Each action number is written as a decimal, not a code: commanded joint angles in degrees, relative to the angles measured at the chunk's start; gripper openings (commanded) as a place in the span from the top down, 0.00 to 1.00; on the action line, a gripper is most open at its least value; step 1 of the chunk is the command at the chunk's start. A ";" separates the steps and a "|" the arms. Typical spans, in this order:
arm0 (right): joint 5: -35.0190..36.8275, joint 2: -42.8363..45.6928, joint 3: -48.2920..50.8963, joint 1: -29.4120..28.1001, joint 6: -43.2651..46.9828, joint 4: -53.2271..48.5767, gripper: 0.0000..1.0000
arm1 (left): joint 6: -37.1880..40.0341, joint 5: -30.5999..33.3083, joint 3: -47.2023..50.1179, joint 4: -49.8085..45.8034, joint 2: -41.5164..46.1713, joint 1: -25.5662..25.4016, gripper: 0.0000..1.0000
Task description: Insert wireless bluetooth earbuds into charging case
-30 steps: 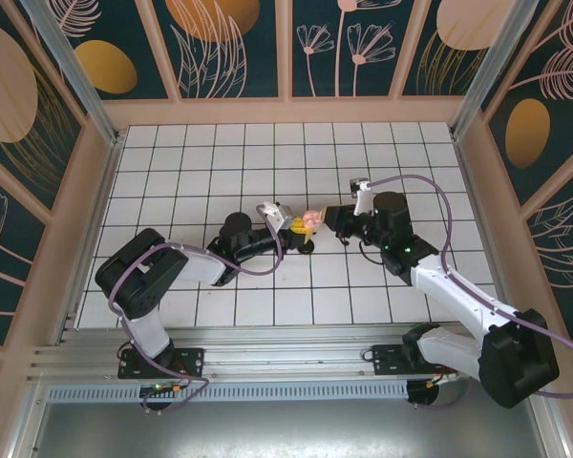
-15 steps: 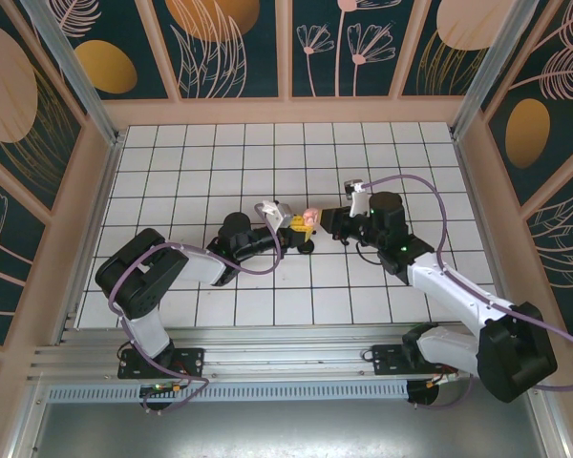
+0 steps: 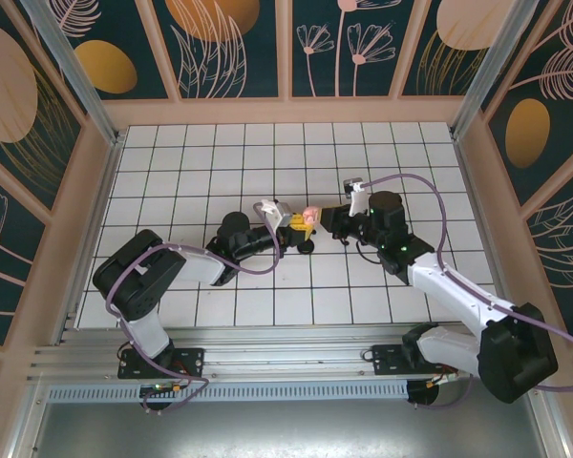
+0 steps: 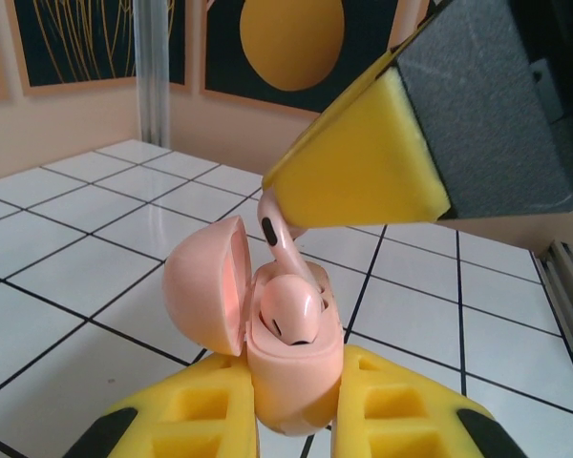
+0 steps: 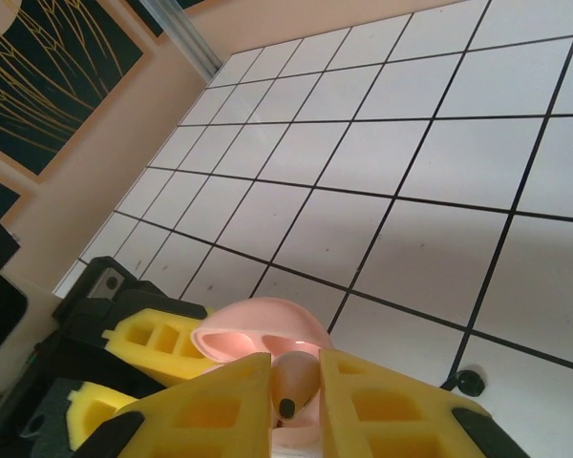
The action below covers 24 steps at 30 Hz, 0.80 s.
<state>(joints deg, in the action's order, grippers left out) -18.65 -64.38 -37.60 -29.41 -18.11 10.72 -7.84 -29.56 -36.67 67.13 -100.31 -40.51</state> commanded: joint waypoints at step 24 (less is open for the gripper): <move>0.05 2.81 -2.73 -2.85 7.29 -3.34 0.76 | -0.38 -0.45 -1.39 2.58 4.42 -0.27 0.87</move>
<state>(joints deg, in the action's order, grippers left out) -16.69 -62.13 -38.63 -31.40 -12.23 8.84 -7.84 -29.58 -37.08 66.87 -97.91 -40.51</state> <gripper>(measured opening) 0.240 0.169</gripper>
